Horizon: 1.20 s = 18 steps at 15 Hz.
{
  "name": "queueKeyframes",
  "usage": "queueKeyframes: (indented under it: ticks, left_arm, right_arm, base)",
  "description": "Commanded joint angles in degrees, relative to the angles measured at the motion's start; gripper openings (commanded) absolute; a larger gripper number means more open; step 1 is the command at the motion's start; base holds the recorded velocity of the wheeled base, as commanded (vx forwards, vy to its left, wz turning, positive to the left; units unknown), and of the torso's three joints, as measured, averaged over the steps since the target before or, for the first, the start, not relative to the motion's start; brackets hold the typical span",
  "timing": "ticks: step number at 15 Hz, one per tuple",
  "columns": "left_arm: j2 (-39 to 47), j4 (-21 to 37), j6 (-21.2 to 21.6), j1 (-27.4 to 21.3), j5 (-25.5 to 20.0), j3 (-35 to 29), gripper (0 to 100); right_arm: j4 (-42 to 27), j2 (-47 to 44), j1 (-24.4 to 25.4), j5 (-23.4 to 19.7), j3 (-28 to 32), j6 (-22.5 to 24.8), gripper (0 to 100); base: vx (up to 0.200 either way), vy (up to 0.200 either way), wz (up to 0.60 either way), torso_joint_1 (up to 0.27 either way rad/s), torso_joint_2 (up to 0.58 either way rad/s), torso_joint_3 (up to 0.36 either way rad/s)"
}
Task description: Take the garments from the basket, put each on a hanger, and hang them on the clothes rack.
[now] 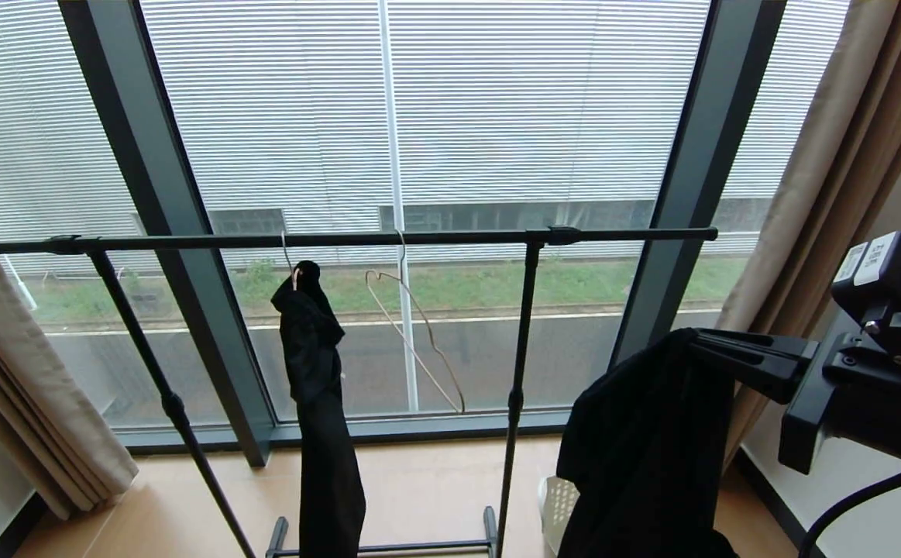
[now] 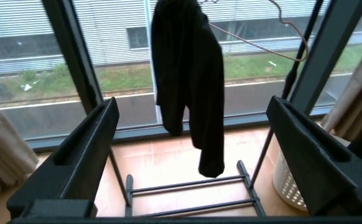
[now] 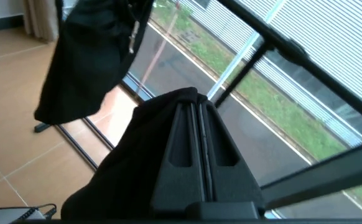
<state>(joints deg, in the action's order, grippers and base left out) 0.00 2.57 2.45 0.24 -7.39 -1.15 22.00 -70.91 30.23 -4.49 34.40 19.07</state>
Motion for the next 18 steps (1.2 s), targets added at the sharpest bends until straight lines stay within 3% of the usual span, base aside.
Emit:
queueKeyframes:
  ticks: [1, 3, 4, 7, 8, 9, 11, 13, 14, 18]
  left_arm:
    - [1.1, 0.0, -0.1, 0.4, 0.4, 0.1, 100]
    - [6.7, 0.6, 2.5, 2.1, 3.6, -0.9, 100]
    - [10.7, 0.5, 3.8, 2.2, 3.2, -2.6, 100]
    - [31.6, 0.1, -0.7, 1.7, -1.1, -12.7, 100]
    - [31.6, 0.1, -0.7, 1.7, -1.1, -12.7, 100]
    - [43.7, -1.3, -4.3, -3.0, -0.9, -17.3, 100]
    - [53.4, -2.7, -9.4, -10.5, 2.4, -22.5, 100]
    - [60.6, -3.0, -13.2, -20.2, 8.4, -26.6, 100]
    - [64.4, -3.9, -15.8, -26.1, 10.4, -29.2, 100]
    - [76.4, -10.3, -20.4, -37.7, 10.5, -33.7, 100]
  right_arm:
    - [0.0, -0.8, 0.2, -0.1, -0.2, 0.0, 0]
    - [0.1, -1.6, 1.6, 0.3, -0.1, -0.1, 0]
    - [0.1, -1.8, 1.8, 0.4, 0.4, -0.2, 0]
    - [0.0, -5.0, 2.7, 5.5, 4.1, -0.4, 0]
    - [0.0, -5.0, 2.7, 5.5, 4.1, -0.4, 0]
    - [0.0, -8.2, 3.5, 8.5, 6.6, -2.5, 0]
    - [0.1, -11.5, 6.2, 11.9, 9.2, -6.8, 0]
    - [0.1, -13.1, 8.3, 12.4, 10.5, -11.0, 0]
    - [0.4, -13.6, 10.3, 11.6, 10.6, -11.6, 0]
    - [3.0, -21.1, 12.4, 13.2, 14.9, -11.4, 0]
  base:
    - [0.0, 0.0, 0.0, 0.0, 0.0, 0.0]
    - [0.0, 0.0, 0.0, 0.0, 0.0, 0.0]
    - [0.0, 0.0, 0.0, 0.0, 0.0, 0.0]
    - [0.0, 0.0, 0.0, 0.0, 0.0, 0.0]
    - [0.0, 0.0, 0.0, 0.0, 0.0, 0.0]
    - [0.0, 0.0, 0.0, 0.0, 0.0, 0.0]
    - [0.0, 0.0, 0.0, 0.0, 0.0, 0.0]
    - [0.0, 0.0, 0.0, 0.0, 0.0, 0.0]
    - [0.0, 0.0, 0.0, 0.0, 0.0, 0.0]
    - [0.0, 0.0, 0.0, 0.0, 0.0, 0.0]
